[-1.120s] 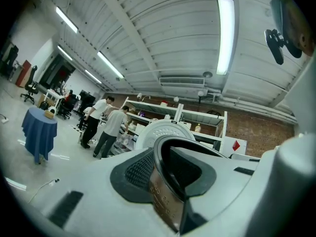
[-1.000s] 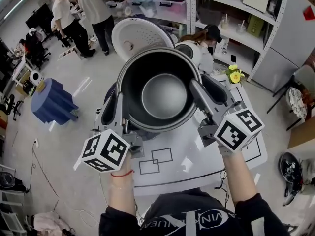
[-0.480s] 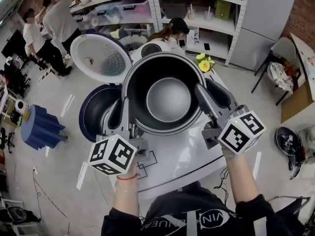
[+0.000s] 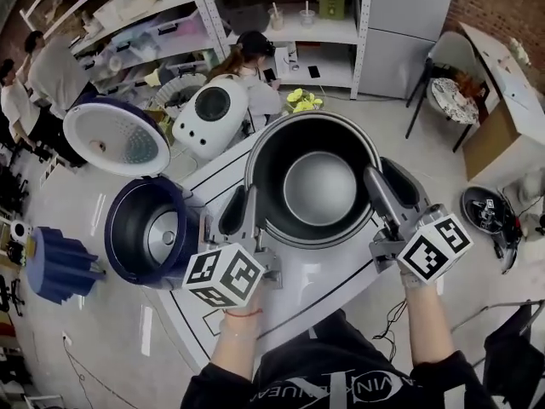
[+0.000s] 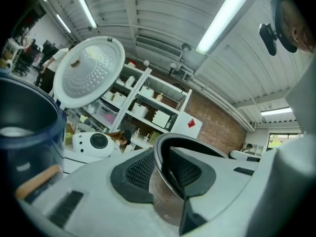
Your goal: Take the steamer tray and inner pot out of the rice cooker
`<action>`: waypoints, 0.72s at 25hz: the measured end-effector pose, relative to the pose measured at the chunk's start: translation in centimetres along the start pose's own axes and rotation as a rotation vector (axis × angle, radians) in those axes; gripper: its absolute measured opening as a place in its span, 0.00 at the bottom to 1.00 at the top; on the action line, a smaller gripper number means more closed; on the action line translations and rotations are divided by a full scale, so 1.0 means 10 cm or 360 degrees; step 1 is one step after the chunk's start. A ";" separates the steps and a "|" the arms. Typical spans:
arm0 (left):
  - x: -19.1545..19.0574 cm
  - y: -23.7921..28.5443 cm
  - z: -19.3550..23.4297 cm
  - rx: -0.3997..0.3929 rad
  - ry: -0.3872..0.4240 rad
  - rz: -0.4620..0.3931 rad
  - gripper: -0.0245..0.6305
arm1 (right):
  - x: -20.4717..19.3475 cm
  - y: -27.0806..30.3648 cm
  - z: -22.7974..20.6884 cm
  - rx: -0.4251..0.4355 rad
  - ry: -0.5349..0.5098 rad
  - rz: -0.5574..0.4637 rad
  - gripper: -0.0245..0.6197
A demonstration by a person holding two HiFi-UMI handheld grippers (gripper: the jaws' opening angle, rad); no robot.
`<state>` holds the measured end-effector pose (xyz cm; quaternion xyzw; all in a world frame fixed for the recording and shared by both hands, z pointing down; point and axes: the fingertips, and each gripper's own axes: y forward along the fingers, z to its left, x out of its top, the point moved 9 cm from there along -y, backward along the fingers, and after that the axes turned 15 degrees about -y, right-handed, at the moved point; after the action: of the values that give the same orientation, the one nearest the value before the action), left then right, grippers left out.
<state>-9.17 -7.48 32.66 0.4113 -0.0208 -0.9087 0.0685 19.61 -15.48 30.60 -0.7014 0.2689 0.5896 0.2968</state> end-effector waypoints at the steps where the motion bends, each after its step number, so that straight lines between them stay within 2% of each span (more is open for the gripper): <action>1: -0.10 0.06 -0.02 -0.0018 -0.0023 0.0025 0.17 | -0.04 -0.09 -0.07 -0.0032 -0.0002 0.0016 0.21; 10: -0.84 0.48 -0.16 -0.0114 -0.0084 0.0290 0.17 | -0.42 -0.72 -0.57 -0.0280 0.0050 0.0142 0.21; 18: -1.22 0.58 -0.19 -0.0107 -0.0092 0.0416 0.17 | -0.71 -1.04 -0.78 -0.0341 0.0130 0.0195 0.21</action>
<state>0.89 -11.49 41.04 0.3761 -0.0457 -0.9037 0.1995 31.24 -13.96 39.61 -0.7347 0.2587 0.6030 0.1724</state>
